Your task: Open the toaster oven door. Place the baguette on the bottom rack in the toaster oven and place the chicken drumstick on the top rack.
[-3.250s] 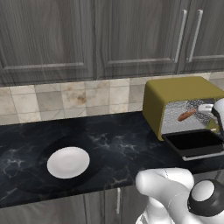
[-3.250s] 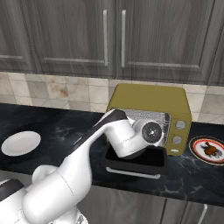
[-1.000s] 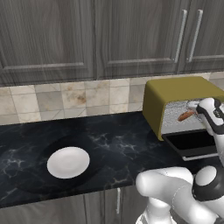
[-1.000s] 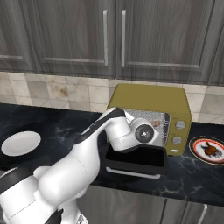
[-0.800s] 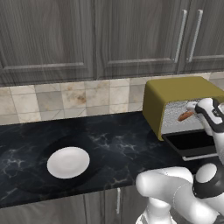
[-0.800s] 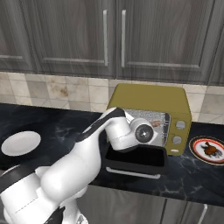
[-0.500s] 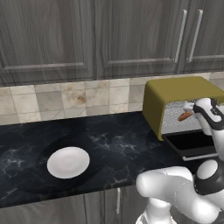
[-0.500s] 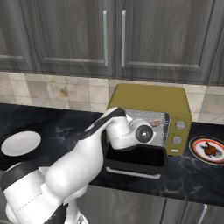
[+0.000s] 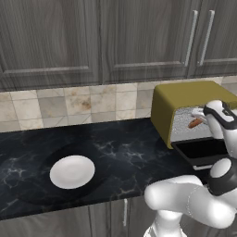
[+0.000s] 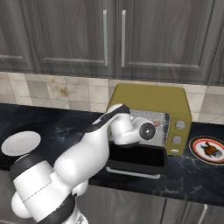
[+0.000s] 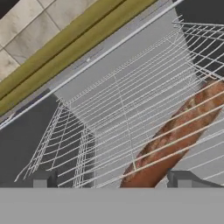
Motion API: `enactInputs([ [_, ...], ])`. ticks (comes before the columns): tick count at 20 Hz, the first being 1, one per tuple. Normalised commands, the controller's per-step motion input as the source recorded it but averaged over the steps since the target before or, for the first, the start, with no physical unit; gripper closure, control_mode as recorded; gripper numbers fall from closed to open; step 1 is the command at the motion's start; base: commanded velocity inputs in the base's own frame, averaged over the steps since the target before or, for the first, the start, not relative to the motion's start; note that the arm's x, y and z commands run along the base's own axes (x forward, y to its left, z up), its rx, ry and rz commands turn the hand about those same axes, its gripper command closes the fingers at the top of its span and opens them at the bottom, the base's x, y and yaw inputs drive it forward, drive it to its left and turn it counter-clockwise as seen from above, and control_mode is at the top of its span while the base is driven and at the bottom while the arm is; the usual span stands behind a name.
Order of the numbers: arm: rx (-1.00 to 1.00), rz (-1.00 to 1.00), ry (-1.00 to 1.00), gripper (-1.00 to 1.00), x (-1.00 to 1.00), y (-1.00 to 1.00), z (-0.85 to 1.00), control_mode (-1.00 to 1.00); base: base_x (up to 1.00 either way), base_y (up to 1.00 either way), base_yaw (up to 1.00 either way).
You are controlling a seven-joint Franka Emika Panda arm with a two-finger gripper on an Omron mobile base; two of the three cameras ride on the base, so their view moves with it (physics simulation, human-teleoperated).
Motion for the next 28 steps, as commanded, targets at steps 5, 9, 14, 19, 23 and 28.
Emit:
enactInputs([
  [5,0.00,0.00,0.00,-1.00,0.28,0.00,-0.13,-1.00,0.00,0.00,0.00],
  [9,0.00,0.00,0.00,-1.00,0.24,0.00,-0.15,-1.00,0.00,0.00,0.00],
  [14,0.00,0.00,0.00,-1.00,0.15,-0.01,-0.18,-1.00,0.00,0.00,0.00],
  [19,0.00,0.01,0.00,-1.00,0.13,-0.01,-0.06,-1.00,0.00,0.00,0.00],
  [23,0.03,0.00,0.09,-1.00,0.04,-0.01,0.00,-1.00,0.00,0.00,0.00],
  [28,0.02,-0.01,0.21,-1.00,0.04,0.00,-0.01,-1.00,0.00,0.00,0.00],
])
